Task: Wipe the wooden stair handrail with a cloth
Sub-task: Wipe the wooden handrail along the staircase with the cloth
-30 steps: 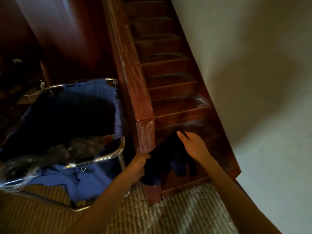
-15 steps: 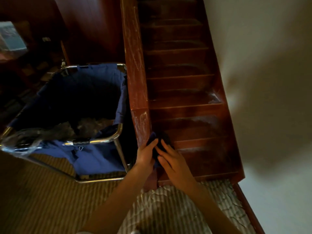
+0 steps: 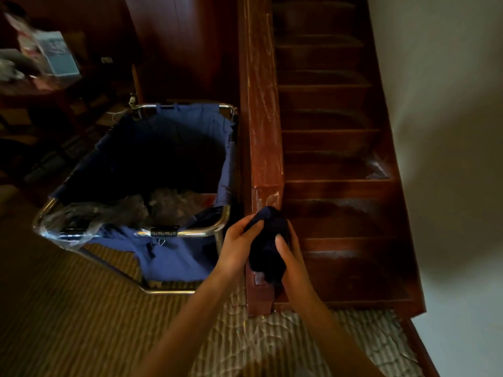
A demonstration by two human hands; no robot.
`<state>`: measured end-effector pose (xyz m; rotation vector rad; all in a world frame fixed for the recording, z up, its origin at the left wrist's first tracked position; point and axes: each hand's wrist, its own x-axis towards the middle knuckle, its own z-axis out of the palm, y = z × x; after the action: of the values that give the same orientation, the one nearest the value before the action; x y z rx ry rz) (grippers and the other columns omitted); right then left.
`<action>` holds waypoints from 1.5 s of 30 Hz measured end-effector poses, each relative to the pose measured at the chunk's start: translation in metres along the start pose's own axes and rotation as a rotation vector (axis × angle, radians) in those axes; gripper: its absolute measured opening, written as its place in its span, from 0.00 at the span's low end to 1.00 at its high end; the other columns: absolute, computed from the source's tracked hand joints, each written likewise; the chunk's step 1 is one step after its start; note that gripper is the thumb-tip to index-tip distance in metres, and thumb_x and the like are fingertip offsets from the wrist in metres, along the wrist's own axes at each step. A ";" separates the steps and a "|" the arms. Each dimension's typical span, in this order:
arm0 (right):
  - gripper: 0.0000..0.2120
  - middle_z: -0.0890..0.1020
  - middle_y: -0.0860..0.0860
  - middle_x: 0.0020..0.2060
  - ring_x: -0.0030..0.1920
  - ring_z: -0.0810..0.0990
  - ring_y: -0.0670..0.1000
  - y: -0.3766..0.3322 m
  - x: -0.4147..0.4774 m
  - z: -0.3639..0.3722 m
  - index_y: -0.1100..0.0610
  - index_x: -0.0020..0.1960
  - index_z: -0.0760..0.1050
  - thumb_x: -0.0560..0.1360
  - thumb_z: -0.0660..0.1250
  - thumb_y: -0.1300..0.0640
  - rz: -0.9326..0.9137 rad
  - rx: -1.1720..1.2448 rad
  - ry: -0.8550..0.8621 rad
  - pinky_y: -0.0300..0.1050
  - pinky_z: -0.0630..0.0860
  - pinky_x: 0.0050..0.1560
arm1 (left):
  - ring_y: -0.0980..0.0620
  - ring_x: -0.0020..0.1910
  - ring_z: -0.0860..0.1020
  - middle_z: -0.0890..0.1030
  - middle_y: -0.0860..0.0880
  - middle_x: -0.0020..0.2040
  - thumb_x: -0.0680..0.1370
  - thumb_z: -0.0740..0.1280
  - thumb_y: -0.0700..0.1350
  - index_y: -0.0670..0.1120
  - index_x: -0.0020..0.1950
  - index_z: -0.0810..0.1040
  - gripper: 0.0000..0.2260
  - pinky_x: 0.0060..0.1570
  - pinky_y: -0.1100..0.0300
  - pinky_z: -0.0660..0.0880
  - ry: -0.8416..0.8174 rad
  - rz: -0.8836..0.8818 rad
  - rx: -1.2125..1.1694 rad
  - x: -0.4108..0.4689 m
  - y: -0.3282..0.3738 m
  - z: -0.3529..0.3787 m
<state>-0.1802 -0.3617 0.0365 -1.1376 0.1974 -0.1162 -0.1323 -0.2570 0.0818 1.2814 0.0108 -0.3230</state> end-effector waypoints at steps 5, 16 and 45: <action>0.32 0.77 0.55 0.66 0.66 0.76 0.57 0.006 0.010 0.014 0.54 0.71 0.70 0.70 0.72 0.48 0.046 0.073 0.005 0.60 0.71 0.67 | 0.64 0.54 0.77 0.80 0.54 0.53 0.79 0.67 0.38 0.48 0.59 0.81 0.11 0.55 0.72 0.71 0.074 0.487 0.695 0.016 0.010 -0.020; 0.21 0.76 0.48 0.63 0.63 0.76 0.48 -0.048 0.083 -0.005 0.52 0.68 0.74 0.76 0.70 0.62 -0.900 -0.926 0.311 0.37 0.72 0.61 | 0.56 0.64 0.73 0.75 0.51 0.65 0.79 0.68 0.42 0.47 0.70 0.72 0.19 0.61 0.66 0.70 0.157 0.389 0.752 0.057 -0.008 -0.032; 0.09 0.79 0.52 0.49 0.49 0.76 0.58 -0.075 0.222 0.027 0.50 0.51 0.82 0.72 0.72 0.49 -1.143 -1.432 -0.144 0.53 0.72 0.43 | 0.49 0.76 0.61 0.61 0.47 0.77 0.82 0.60 0.44 0.45 0.78 0.58 0.25 0.72 0.52 0.63 0.397 0.286 0.706 0.112 -0.042 0.000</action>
<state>0.0429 -0.4121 0.0943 -2.5625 -0.6518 -1.0194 -0.0360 -0.2931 0.0214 2.0036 0.0542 0.2042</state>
